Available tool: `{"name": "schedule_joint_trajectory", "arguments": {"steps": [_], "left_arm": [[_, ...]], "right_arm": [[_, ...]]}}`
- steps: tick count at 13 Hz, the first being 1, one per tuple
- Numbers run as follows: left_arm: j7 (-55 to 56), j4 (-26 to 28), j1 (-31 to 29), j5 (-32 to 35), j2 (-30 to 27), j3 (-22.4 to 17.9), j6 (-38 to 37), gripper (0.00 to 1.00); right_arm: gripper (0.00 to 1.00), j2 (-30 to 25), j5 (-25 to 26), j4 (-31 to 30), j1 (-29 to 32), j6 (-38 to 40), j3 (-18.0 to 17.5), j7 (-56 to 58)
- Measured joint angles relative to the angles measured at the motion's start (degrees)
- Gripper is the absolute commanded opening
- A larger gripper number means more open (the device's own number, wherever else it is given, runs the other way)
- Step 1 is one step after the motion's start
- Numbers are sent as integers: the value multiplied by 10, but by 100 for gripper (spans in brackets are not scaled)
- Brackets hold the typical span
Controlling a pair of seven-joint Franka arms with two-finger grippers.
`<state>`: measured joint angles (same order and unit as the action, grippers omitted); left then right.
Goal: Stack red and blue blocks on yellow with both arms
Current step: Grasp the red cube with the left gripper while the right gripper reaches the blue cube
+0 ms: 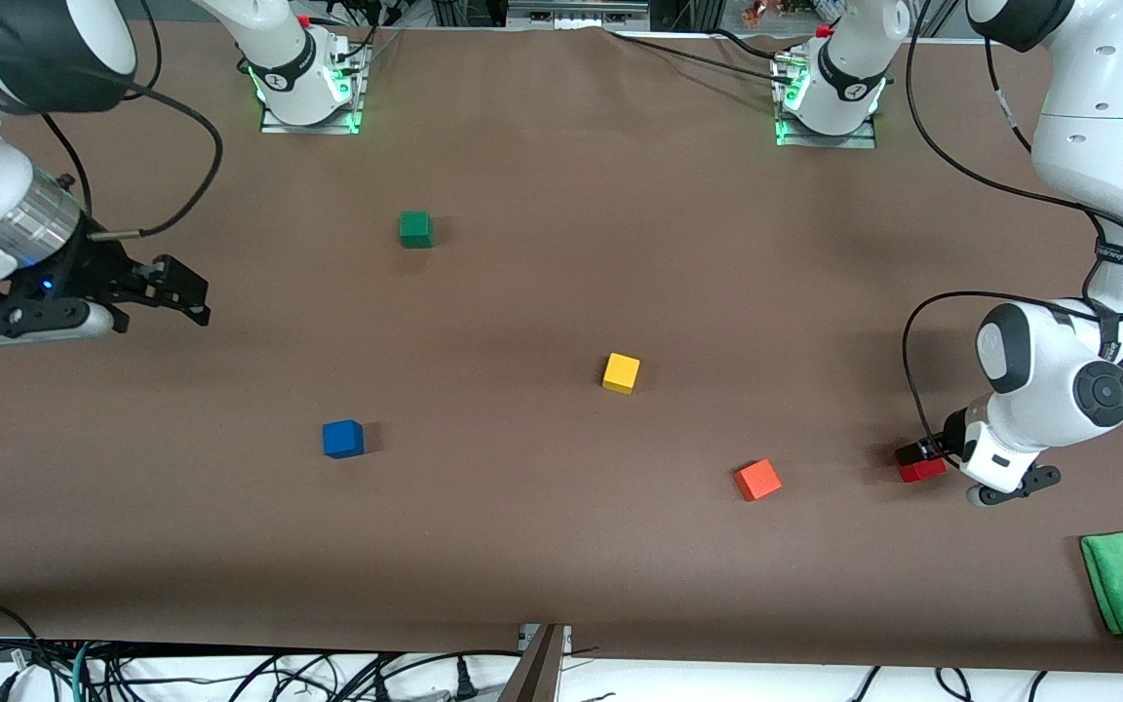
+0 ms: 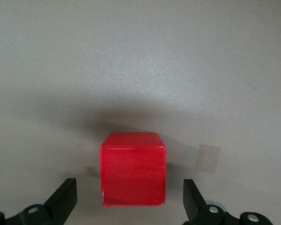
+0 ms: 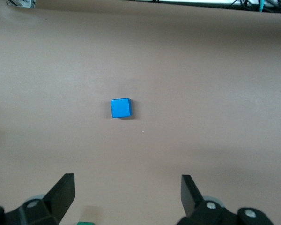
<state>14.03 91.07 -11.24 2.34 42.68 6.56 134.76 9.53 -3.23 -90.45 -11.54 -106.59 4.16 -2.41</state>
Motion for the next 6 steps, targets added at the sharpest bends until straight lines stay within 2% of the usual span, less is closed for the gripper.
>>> {"name": "schedule_joint_trajectory", "arguments": {"steps": [1,3,6], "left_arm": [[1,0,0,0,3,1,6,53],[1,0,0,0,7,1,17,33],[1,-4,3,0,7,4,17,28]], "right_arm": [[100,10,0,0,0,-4,0,0],[100,35,0,-1,0,-7,0,5],[100,95,-2,-3,-3,-29,-2,43]]}}
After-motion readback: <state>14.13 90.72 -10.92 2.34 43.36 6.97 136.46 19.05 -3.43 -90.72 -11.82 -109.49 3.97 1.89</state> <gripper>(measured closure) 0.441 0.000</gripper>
